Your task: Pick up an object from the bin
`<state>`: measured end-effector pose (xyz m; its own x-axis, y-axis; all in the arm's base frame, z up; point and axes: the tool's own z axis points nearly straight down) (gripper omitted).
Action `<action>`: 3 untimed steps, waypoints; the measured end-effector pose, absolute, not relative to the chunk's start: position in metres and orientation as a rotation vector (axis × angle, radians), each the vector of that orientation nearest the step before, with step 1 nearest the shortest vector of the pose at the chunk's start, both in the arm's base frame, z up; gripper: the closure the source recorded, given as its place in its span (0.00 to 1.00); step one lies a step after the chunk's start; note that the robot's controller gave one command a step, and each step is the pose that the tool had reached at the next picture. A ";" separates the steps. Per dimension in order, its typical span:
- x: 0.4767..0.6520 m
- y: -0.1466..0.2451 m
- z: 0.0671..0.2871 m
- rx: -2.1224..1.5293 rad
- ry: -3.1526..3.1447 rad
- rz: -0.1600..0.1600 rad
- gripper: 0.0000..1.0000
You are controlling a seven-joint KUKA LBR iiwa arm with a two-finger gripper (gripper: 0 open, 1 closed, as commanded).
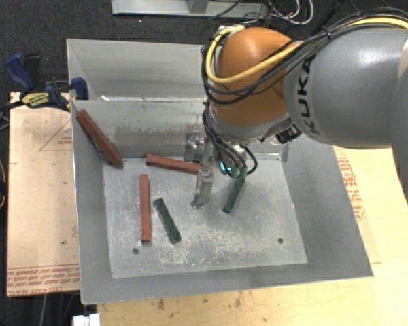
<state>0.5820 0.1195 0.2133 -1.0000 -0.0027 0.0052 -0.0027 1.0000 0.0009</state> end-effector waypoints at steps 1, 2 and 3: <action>0.583 0.119 0.216 0.001 -3.142 -0.002 0.00; 0.603 0.108 0.202 -0.074 -3.148 -0.008 0.00; 0.639 0.100 0.152 -0.305 -3.136 -0.004 0.00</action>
Offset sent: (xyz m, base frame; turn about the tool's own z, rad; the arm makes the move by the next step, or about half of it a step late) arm 0.0578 -0.0444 -0.0517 0.1604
